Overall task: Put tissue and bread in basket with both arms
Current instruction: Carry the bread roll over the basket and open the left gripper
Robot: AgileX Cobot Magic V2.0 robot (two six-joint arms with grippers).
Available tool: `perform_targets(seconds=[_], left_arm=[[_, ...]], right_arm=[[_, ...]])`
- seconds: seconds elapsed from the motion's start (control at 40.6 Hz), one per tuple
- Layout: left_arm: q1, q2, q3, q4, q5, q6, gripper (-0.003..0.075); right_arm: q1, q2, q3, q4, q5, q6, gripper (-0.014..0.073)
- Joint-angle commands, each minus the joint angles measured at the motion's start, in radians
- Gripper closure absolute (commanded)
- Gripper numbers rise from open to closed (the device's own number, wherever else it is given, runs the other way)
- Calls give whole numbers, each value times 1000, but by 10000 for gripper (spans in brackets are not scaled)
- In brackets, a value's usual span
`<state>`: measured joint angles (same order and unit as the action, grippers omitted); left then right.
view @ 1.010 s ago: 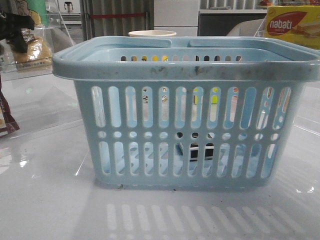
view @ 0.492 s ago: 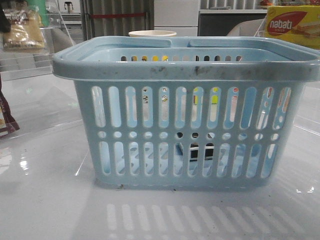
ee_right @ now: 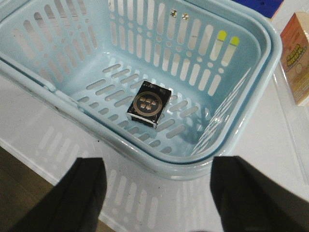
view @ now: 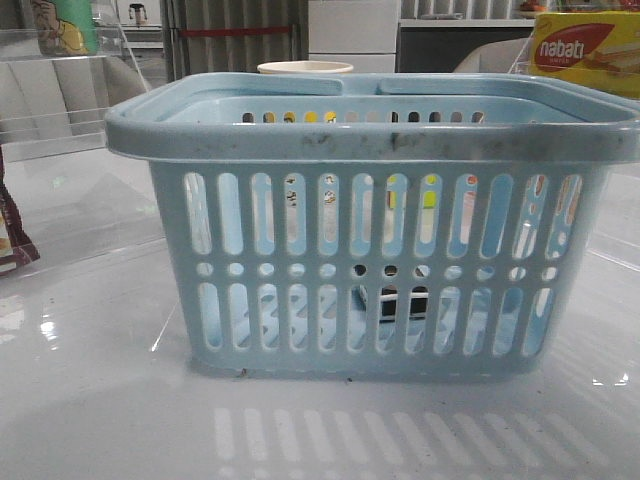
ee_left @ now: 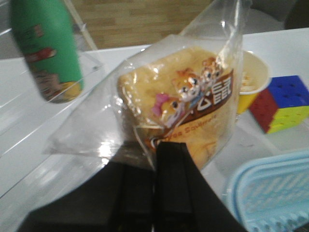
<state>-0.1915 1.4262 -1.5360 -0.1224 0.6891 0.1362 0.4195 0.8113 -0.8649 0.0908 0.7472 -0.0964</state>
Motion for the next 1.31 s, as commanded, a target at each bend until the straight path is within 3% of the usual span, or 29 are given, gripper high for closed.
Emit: perform_targets(seconds=[0.0, 0.394, 0.665, 0.813, 0.911, 1.059, 1.133, 1.28], left_arm=[[-96, -54, -36, -15, -62, 16, 628], [-379, 33, -36, -3, -34, 29, 628], [-431, 167, -36, 2, -17, 71, 628], [-431, 234, -36, 82, 0, 71, 627], [-431, 264, -36, 84, 2, 71, 556], [-431, 279, -36, 75, 2, 71, 299], [-431, 276, -36, 75, 2, 71, 222], [-431, 253, -36, 75, 16, 71, 211]], right_arm=[[-1, -5, -27, -9, -66, -9, 33], [-1, -5, -27, -9, -66, -9, 33], [-1, -5, -27, -9, -66, -9, 33], [-1, -5, -27, -9, -66, -9, 33], [-1, -5, -27, -9, -66, -9, 33], [-1, -5, -27, -9, -66, -9, 33], [-1, -5, -27, -9, -66, -9, 33], [-1, -5, -27, -9, -66, -9, 33]])
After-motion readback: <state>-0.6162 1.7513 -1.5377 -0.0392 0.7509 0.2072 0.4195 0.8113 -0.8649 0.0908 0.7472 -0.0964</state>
